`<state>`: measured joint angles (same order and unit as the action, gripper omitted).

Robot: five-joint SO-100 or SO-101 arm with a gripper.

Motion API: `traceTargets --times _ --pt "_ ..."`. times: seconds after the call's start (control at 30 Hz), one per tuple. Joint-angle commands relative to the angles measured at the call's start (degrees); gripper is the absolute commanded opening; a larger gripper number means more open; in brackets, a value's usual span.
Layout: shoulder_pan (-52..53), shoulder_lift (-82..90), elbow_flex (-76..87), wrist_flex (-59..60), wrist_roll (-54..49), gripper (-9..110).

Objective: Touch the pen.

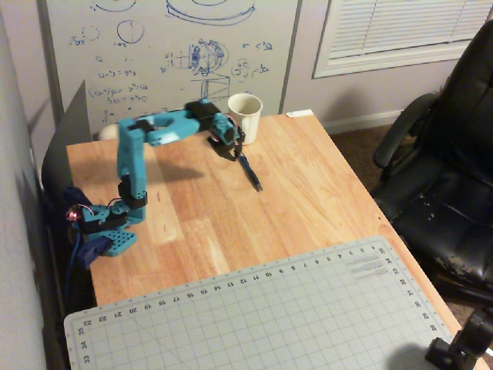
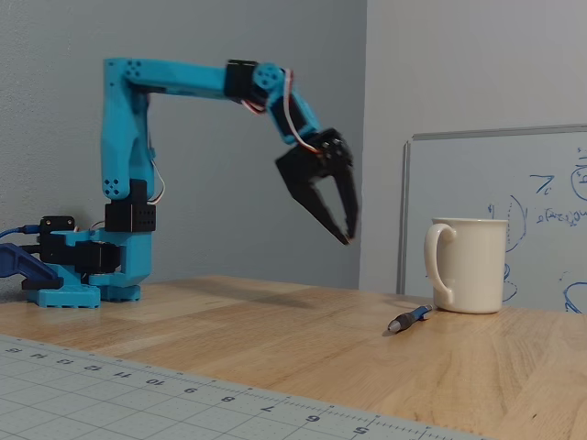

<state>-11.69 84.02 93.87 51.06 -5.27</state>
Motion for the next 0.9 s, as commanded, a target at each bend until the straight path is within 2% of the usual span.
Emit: traceTargets --times 0.0,0.33,0.87 --pt "-0.2 -8.8 -13.9 -1.1 0.4 1" --pt "0.1 -24.3 -27.2 -1.2 0.4 1" --pt "0.2 -28.8 -33.3 -1.3 -0.4 1"
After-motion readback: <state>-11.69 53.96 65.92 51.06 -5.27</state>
